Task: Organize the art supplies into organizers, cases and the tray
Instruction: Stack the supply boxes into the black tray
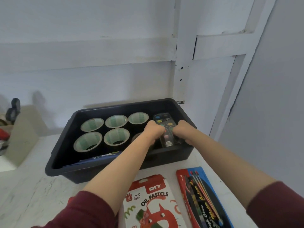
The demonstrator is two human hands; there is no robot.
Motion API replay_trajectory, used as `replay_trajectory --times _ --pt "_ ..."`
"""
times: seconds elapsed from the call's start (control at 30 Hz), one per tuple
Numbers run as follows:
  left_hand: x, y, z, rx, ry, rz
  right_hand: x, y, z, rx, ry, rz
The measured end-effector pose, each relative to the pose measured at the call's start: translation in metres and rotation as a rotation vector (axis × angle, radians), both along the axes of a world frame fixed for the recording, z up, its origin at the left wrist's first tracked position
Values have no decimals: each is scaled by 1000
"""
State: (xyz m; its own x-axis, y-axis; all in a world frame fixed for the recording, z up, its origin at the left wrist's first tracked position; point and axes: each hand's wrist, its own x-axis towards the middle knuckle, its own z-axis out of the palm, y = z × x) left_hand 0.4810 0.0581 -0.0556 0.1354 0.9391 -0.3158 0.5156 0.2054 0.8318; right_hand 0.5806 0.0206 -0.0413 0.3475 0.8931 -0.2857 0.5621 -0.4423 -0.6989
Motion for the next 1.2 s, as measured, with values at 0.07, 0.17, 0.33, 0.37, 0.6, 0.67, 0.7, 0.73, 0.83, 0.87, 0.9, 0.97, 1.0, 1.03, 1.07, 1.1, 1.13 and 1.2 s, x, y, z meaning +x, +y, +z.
replay_trajectory --times 0.07,0.17,0.33,0.37,0.6,0.67,0.7,0.73,0.83,0.87,0.9,0.97,1.0,1.03,1.07,1.1,1.13,1.2 --pt "0 1 -3 34 42 -36 1 3 -4 -14 -48 -4" --pt "2 2 -6 69 122 -86 0 6 -8 -56 -117 5" --pt "-1 3 -10 144 197 -133 -4 9 -9 -26 -248 14" --pt "-2 2 -9 170 215 -135 -5 8 -10 35 -320 5" --pt "-6 -22 6 492 293 -189 -14 -16 -2 376 -541 48" --pt "-9 -40 17 595 153 -213 -8 -31 4 469 -548 60" --pt "-11 -52 23 639 77 -231 -4 -43 7 502 -557 72" --pt "-13 -64 27 667 15 -257 -1 -56 11 509 -553 85" --pt "-21 -102 31 592 -69 -357 8 -100 19 365 -506 139" --pt "-24 -113 31 493 -85 -391 11 -114 19 271 -516 153" --pt "-27 -125 29 344 -108 -422 13 -128 17 150 -530 161" --pt "-29 -143 21 3 -155 -424 17 -152 12 -132 -537 184" --pt "-29 -151 15 -143 -183 -398 19 -164 7 -257 -520 193" --pt "-29 -157 11 -265 -223 -346 21 -173 1 -343 -484 195" --pt "-28 -164 6 -365 -272 -290 24 -181 -6 -390 -433 184" --pt "-28 -170 4 -445 -317 -247 26 -187 -13 -405 -385 164" --pt "-26 -175 1 -500 -338 -229 29 -192 -20 -403 -351 141" --pt "-23 -183 -1 -564 -361 -218 31 -200 -26 -390 -311 102"
